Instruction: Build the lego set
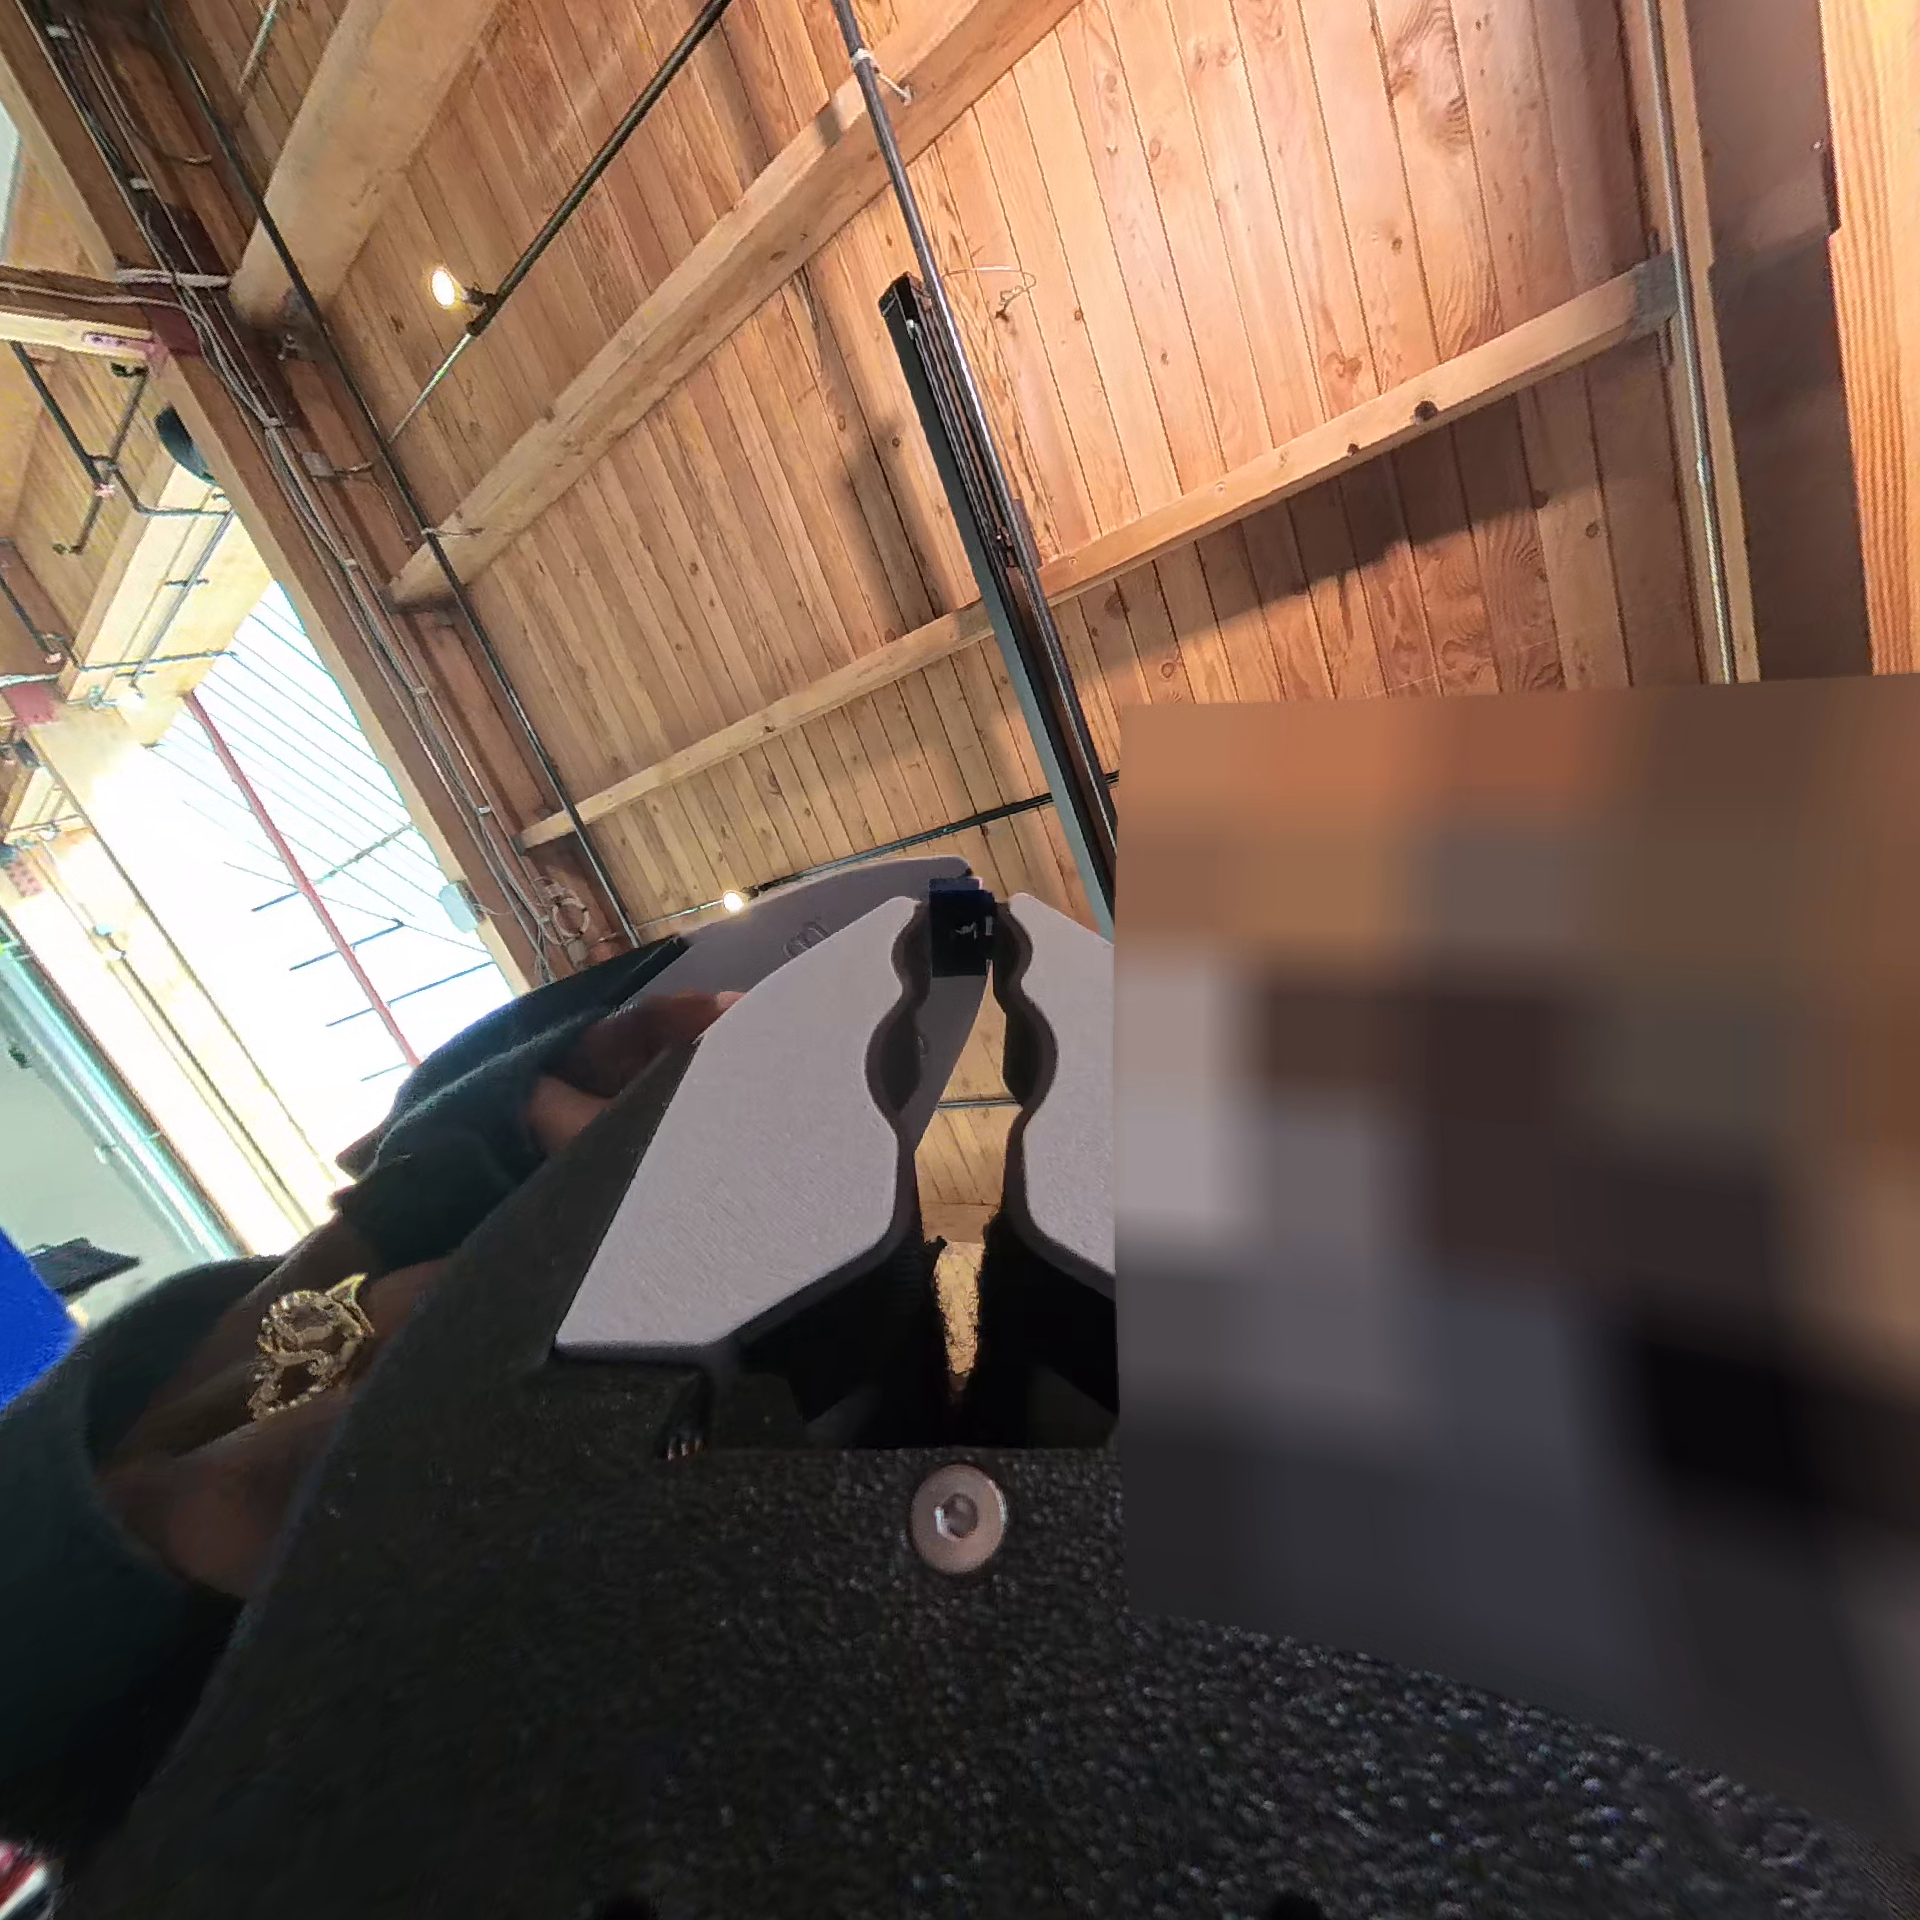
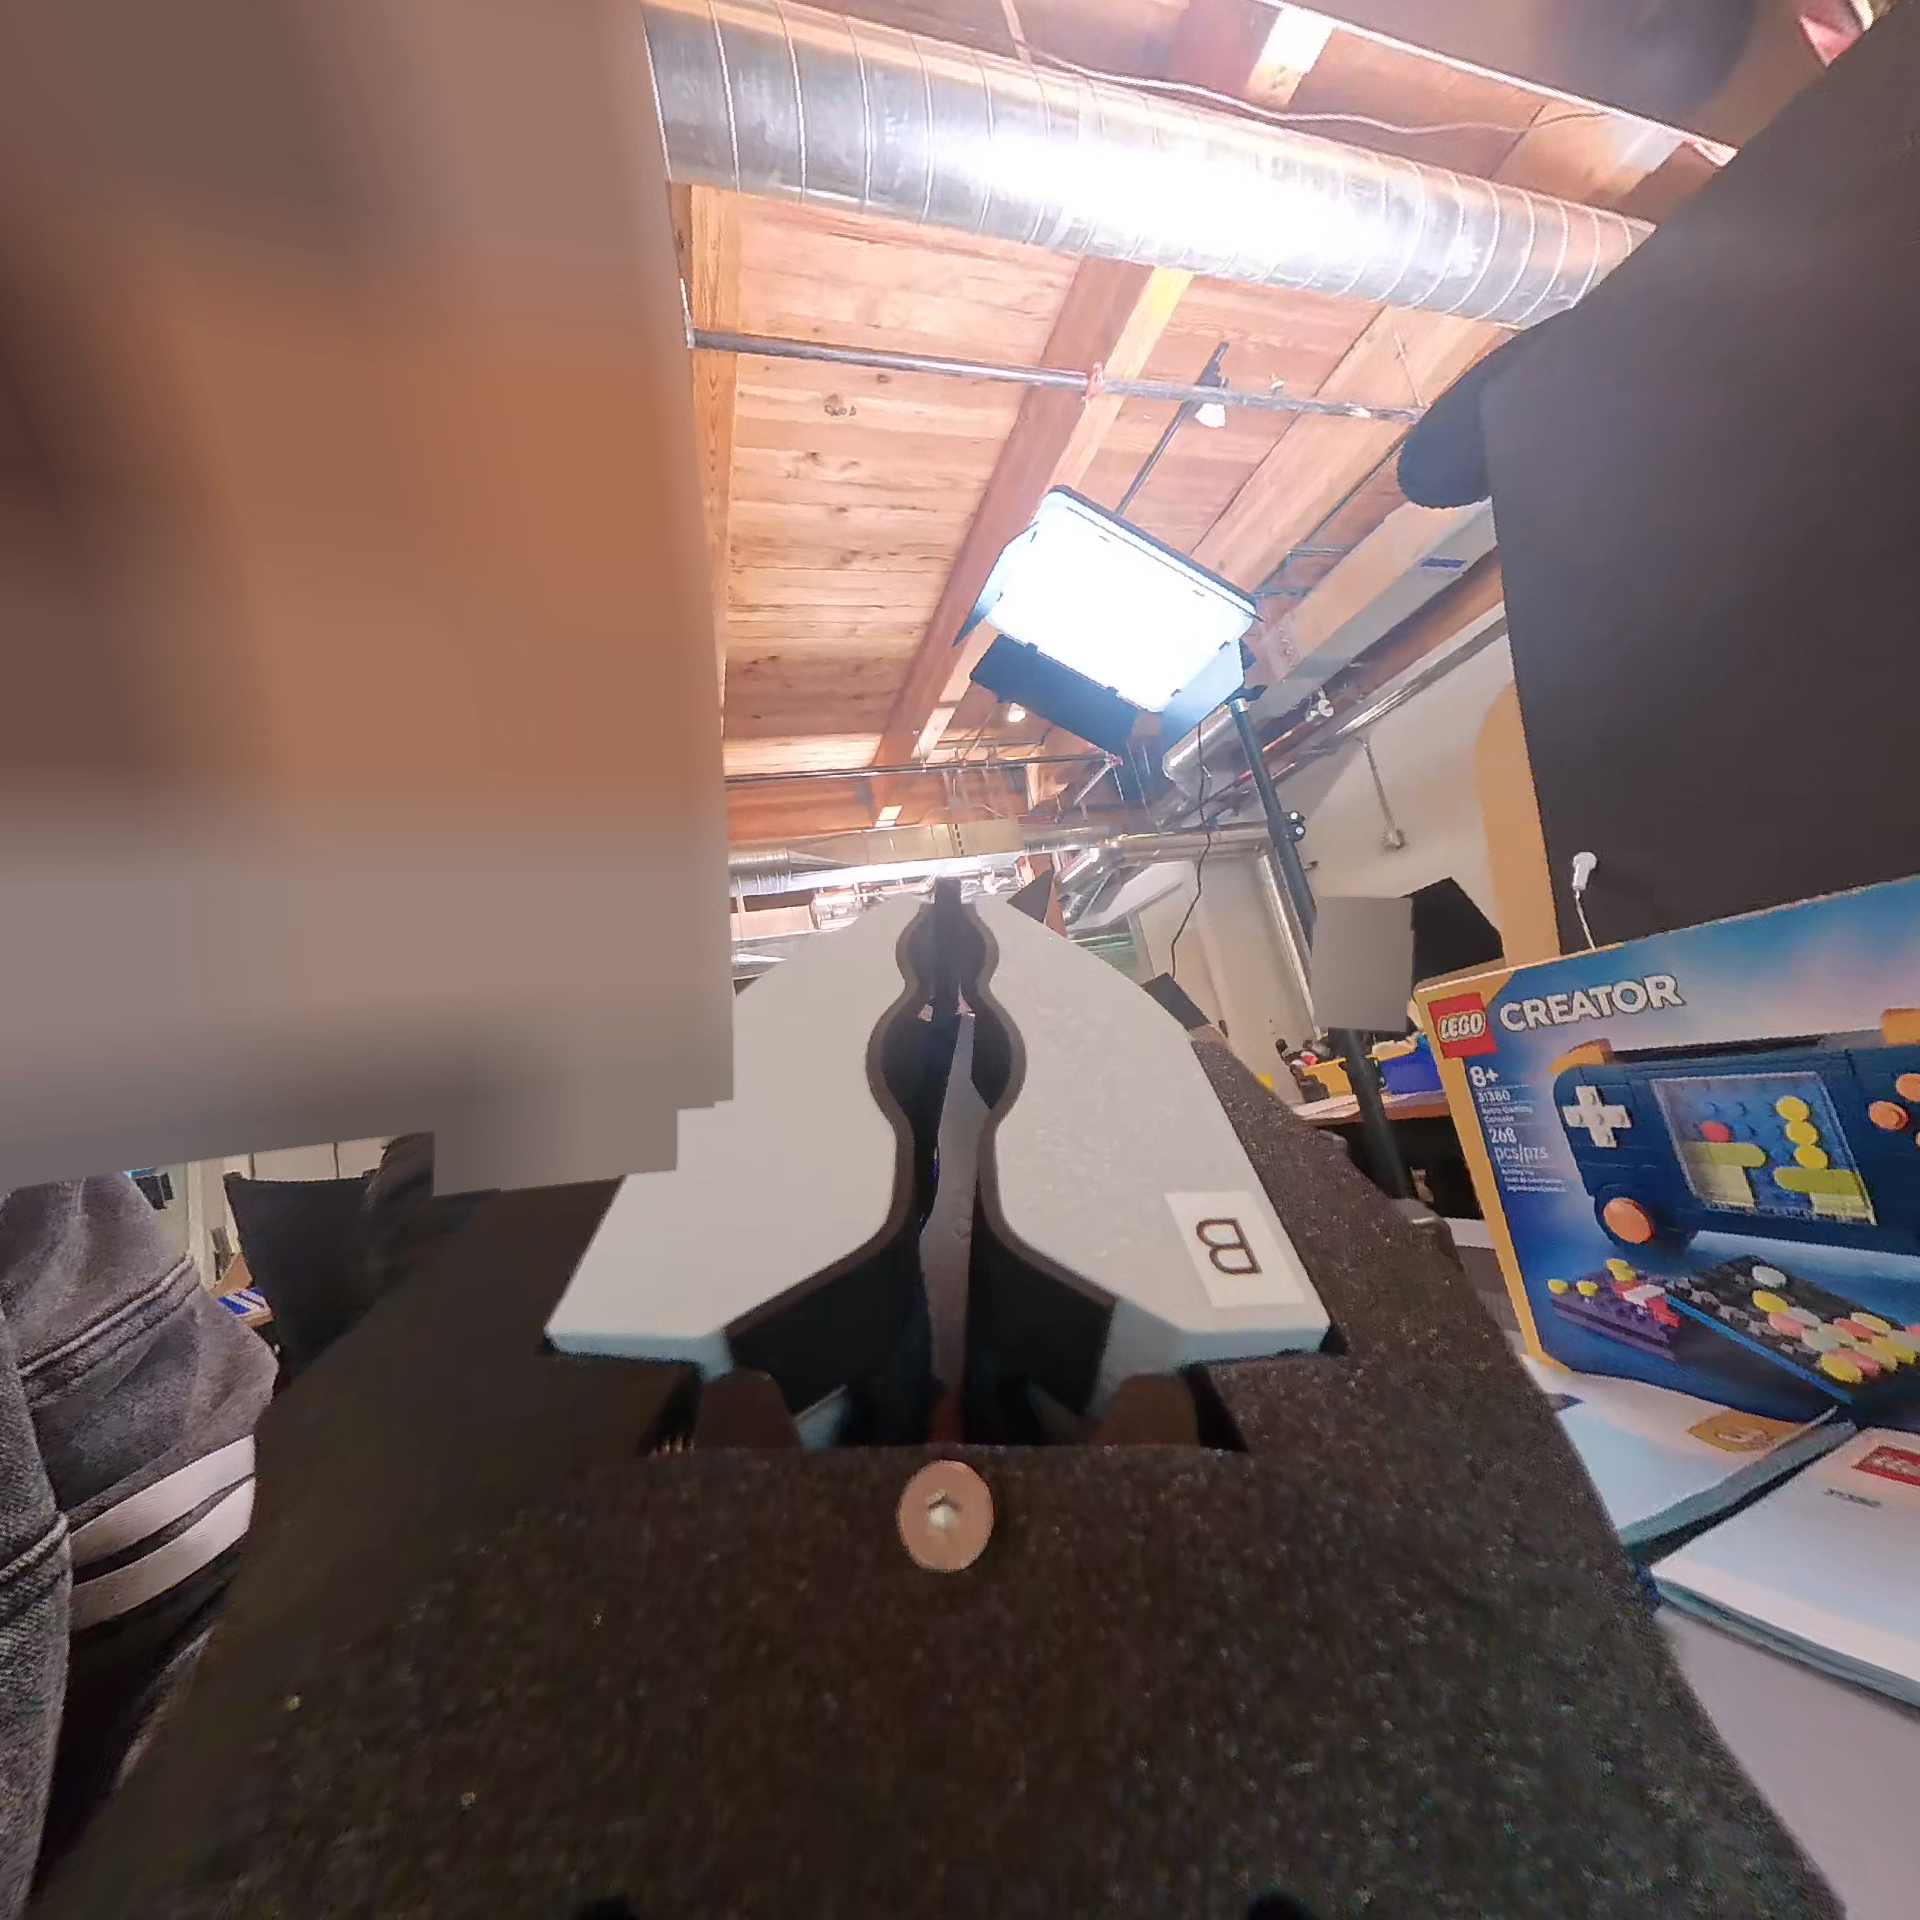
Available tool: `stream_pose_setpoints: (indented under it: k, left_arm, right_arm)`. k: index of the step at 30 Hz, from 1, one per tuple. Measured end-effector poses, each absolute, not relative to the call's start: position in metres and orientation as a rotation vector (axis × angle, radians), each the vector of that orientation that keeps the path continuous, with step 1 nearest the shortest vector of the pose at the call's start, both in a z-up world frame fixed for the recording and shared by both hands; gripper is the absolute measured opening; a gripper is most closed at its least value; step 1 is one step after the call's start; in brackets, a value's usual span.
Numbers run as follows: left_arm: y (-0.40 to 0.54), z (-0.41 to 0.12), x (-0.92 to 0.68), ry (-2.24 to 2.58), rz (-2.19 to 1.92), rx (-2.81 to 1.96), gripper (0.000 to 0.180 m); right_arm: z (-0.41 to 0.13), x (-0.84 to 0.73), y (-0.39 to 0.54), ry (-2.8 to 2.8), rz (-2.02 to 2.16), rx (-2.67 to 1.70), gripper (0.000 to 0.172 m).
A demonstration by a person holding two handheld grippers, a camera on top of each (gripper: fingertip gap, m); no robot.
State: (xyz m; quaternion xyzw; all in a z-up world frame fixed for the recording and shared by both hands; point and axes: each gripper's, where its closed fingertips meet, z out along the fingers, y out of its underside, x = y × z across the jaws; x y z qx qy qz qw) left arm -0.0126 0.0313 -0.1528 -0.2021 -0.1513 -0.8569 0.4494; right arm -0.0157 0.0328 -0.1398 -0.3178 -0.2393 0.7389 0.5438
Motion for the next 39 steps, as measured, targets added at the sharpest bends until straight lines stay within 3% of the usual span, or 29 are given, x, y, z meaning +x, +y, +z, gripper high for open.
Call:
stream_pose_setpoints:
  k: [39]
  left_arm:
    - [0.039,-0.157,-0.013,-0.143,-1.800,-0.819,0.011]
  right_arm:
    - [-0.154,-0.019,0.039,-0.715,1.798,-0.839,0.004]
